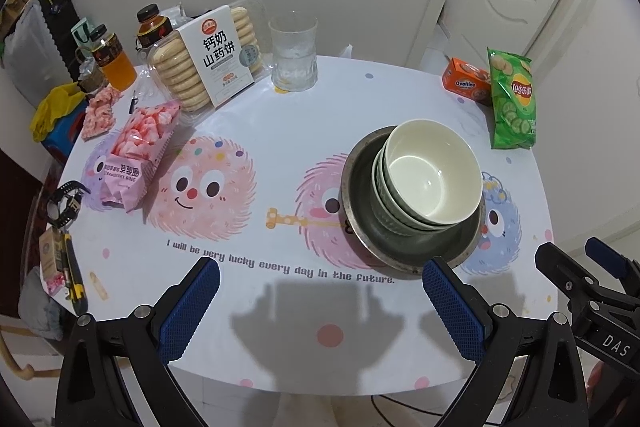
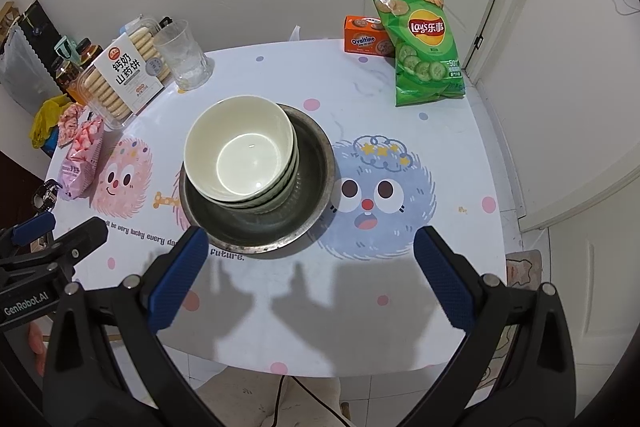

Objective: Organize plates and bowls

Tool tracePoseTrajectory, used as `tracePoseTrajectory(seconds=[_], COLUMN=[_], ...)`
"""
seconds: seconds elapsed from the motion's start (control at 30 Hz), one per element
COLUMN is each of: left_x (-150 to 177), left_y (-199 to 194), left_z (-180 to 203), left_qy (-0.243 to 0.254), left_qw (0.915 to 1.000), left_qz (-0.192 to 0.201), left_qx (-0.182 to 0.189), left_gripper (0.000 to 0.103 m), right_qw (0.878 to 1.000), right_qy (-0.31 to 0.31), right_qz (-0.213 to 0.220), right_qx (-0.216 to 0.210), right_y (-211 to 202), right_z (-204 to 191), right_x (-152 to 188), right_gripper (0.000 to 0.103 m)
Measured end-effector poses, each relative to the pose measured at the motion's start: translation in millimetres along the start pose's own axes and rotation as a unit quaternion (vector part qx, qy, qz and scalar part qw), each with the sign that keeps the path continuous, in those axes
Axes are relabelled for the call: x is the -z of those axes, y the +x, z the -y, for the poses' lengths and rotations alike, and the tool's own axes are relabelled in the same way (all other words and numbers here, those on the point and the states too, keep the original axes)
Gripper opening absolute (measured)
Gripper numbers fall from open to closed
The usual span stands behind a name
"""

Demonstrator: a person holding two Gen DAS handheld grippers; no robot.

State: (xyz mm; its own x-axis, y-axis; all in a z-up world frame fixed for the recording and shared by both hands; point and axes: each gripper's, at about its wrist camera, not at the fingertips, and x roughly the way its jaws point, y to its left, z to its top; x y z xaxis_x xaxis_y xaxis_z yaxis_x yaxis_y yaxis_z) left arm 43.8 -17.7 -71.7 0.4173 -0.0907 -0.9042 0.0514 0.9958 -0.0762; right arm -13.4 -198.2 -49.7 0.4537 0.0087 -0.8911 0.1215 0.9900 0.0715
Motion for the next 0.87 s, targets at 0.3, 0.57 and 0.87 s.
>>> tracePoseTrajectory(seconds=[0.3, 0.57, 0.87], left_x=[-1.5, -2.9, -4.9], left_y=[2.9, 5.8, 3.8], left_z=[-0.6, -3.4, -4.3], left_qy=[0.000, -0.001, -0.004], left_qw=[1.0000, 0.9999, 0.9999], left_qz=[-0.004, -0.008, -0.004], left_qx=[0.005, 0.010, 0.013], left_gripper=[0.103, 0.103, 0.103], right_qw=[1.000, 1.000, 1.000], right_qy=[0.001, 0.000, 0.000], right_qz=[-0.001, -0.001, -0.001], right_qx=[0.001, 0.001, 0.002], right_y=[1.0, 2.2, 4.2], right_z=[-0.5, -0.5, -0.8], right_x=[-0.7, -1.5, -2.0], right_gripper=[0.102, 0.102, 0.102])
